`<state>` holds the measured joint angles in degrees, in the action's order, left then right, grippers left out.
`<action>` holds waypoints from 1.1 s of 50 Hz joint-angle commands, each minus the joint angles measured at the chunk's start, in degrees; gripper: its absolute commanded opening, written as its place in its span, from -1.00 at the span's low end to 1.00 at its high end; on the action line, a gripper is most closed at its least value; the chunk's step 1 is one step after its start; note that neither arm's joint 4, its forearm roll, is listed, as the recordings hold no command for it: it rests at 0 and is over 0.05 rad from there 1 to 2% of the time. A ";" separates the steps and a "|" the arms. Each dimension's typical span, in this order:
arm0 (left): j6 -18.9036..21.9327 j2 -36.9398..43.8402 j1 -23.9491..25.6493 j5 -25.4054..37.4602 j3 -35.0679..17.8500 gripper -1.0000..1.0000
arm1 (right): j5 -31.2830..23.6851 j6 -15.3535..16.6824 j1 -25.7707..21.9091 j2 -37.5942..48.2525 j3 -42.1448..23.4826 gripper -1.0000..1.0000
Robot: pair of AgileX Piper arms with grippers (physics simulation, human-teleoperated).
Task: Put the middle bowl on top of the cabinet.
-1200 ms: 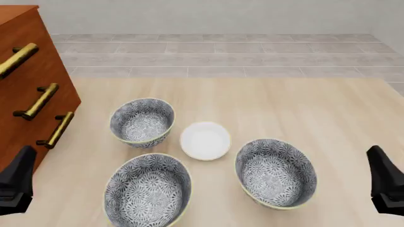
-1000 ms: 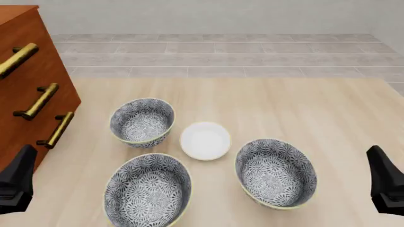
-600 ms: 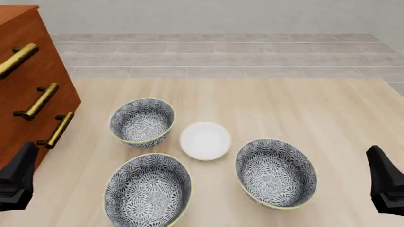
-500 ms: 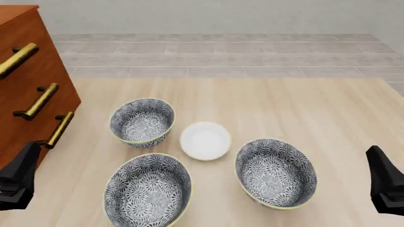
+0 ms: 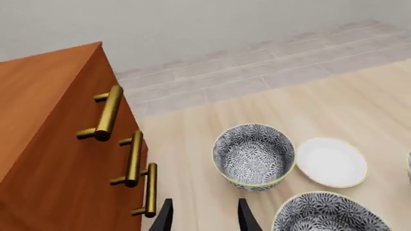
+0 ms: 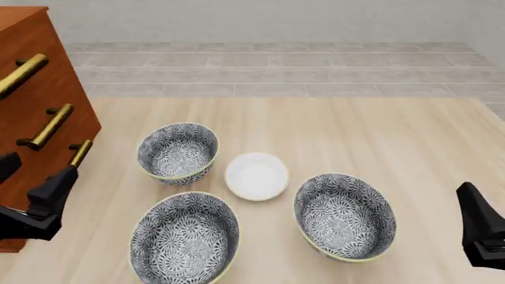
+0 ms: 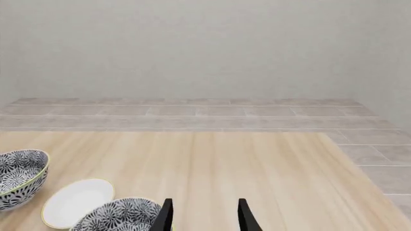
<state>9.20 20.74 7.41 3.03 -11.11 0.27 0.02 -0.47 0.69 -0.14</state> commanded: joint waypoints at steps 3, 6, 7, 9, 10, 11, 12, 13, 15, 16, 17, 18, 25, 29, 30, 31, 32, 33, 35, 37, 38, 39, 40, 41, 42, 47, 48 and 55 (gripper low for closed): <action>2.41 9.70 5.22 1.07 -6.14 1.00 | -0.09 -0.07 0.07 0.00 0.03 1.00; 3.29 11.00 5.39 0.97 -7.19 1.00 | 0.01 -0.03 0.12 0.17 0.04 1.00; 3.39 11.41 5.66 1.32 -7.85 1.00 | 0.04 -0.01 0.08 0.22 0.05 1.00; 3.82 15.30 6.81 2.11 -9.86 1.00 | -0.06 -0.08 0.19 0.12 0.04 1.00; 3.82 15.35 6.81 2.09 -9.88 1.00 | -0.07 -0.08 0.19 0.12 0.04 1.00; 4.22 15.41 6.80 2.41 -10.26 1.00 | -0.05 -0.05 0.18 0.16 0.05 1.00; 5.39 15.15 7.17 2.48 -10.35 1.00 | 0.04 -0.01 0.17 0.27 0.05 1.00; 5.88 14.55 7.11 2.87 -10.73 1.00 | 0.23 0.06 0.14 0.47 0.05 1.00; 5.35 16.39 8.03 3.51 -11.72 1.00 | 0.30 0.06 0.14 0.55 0.05 1.00; 5.37 15.96 8.56 4.15 -12.43 1.00 | 0.28 0.10 0.13 0.54 0.05 1.00; 5.51 15.70 8.94 4.66 -12.97 1.00 | 0.34 0.10 0.11 0.64 0.05 1.00; 4.89 17.00 10.21 5.33 -13.97 1.00 | 0.36 0.19 0.10 0.68 0.05 1.00; 4.46 20.83 15.37 8.18 -17.98 1.00 | 0.57 0.31 0.12 1.01 0.06 1.00; 5.05 21.86 16.11 9.02 -19.37 1.00 | 0.60 0.39 0.10 1.10 0.06 1.00; 5.15 22.12 16.19 9.30 -19.90 1.00 | 0.68 0.41 0.12 1.18 0.06 1.00; 5.13 22.79 16.88 9.68 -20.46 1.00 | 0.78 0.39 0.14 1.30 0.07 1.00; 4.89 23.49 17.87 10.31 -21.27 1.00 | 0.85 0.40 0.17 1.37 0.07 1.00; 5.03 23.80 17.87 10.58 -21.72 1.00 | 0.86 0.43 0.17 1.39 0.07 1.00; 4.81 25.69 19.39 11.26 -22.98 1.00 | 0.95 0.47 0.17 1.55 0.07 1.00; 5.42 26.10 19.70 11.50 -23.82 1.00 | 1.02 0.53 0.16 1.64 0.08 1.00; 5.35 26.79 20.37 11.69 -24.19 1.00 | 1.03 0.51 0.15 1.66 0.08 1.00; 4.72 28.45 20.82 12.05 -24.88 1.00 | 1.06 0.53 0.20 1.71 0.08 1.00; 4.43 29.01 21.04 12.23 -25.34 1.00 | 1.08 0.55 0.22 1.74 0.08 1.00; 5.04 29.01 21.12 12.10 -25.43 1.00 | 1.10 0.58 0.21 1.76 0.08 1.00; 5.04 29.01 21.12 12.10 -25.43 1.00 | 1.10 0.58 0.21 1.76 0.08 1.00; 6.50 30.95 23.33 12.43 -26.45 1.00 | 0.98 0.60 0.22 1.63 0.08 1.00; 6.50 30.95 23.33 12.43 -26.44 1.00 | 0.97 0.60 0.22 1.62 0.08 1.00; 5.37 33.70 25.88 14.50 -29.03 1.00 | 0.90 0.55 0.31 1.51 0.08 1.00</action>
<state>14.48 50.87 30.04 15.64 -37.08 1.26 0.55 -0.24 2.31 -0.06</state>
